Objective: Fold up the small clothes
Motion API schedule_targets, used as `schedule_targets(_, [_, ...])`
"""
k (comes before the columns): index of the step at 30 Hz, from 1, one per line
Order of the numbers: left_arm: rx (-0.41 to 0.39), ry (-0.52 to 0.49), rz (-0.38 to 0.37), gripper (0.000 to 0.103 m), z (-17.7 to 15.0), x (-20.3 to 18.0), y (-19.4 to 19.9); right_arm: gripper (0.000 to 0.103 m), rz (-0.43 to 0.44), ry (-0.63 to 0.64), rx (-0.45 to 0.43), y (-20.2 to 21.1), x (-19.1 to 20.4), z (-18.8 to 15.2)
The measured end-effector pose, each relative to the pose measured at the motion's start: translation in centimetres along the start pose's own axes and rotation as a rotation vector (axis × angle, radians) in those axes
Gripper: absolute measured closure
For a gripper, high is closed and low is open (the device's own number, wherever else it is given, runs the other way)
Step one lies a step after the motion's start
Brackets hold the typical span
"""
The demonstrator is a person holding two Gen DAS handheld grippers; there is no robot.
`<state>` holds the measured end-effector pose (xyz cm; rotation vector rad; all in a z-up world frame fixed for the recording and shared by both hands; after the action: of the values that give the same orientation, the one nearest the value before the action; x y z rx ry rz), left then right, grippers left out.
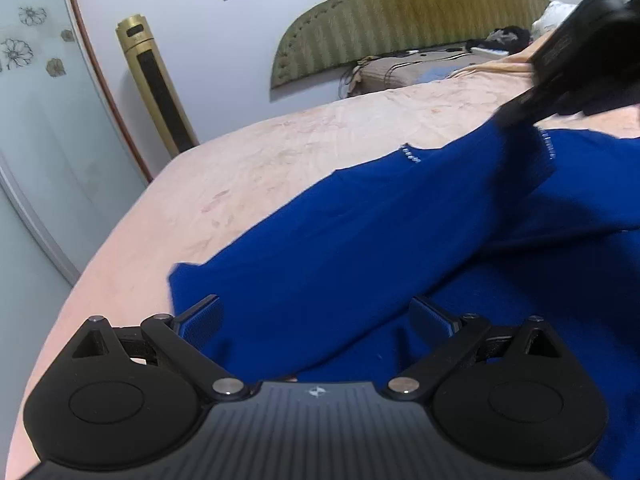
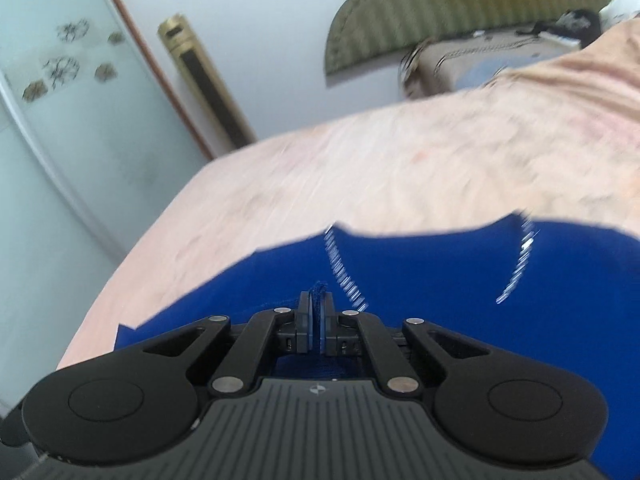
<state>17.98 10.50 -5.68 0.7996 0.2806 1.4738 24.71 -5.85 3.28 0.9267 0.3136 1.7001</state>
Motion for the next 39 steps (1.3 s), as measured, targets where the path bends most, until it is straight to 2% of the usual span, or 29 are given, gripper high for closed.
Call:
schedule_targets(7, [0.034, 0.043, 0.035, 0.003, -0.1, 1.8, -1.4, 0.098, -0.093, -0.055, -0.079, 2.7, -5.8, 1.5])
schedule_targets(11, [0.043, 0.063, 0.022, 0.003, -0.3, 2.0, -1.4, 0.098, -0.167, -0.095, -0.114, 4.7, -9.7, 1.2])
schedule_targets(20, [0.061, 0.087, 0.006, 0.003, -0.8, 2.3, -1.4, 0.098, -0.27, -0.169, -0.167, 8.5, -15.9, 0.4])
schedule_targets(30, [0.089, 0.129, 0.005, 0.003, -1.3, 3.3, -1.5, 0.098, -0.354, -0.221, -0.146, 9.5, -20.1, -1.8])
schedule_targets(39, [0.113, 0.167, 0.0, 0.003, -1.7, 3.9, -1.8, 0.096, -0.417, -0.189, -0.105, 8.2, -21.1, -2.8])
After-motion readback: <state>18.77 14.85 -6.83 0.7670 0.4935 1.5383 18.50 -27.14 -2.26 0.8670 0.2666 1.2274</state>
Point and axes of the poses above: each gripper's, at about its wrist camera, not at the fingertips, and y roughly against the way its jaws point, x to its left, z to its top, the point moved 10 cm from there along -y, roughly the way its jaws point, and after that the axes turned 3 degrees about x, right-handed, at the moved point
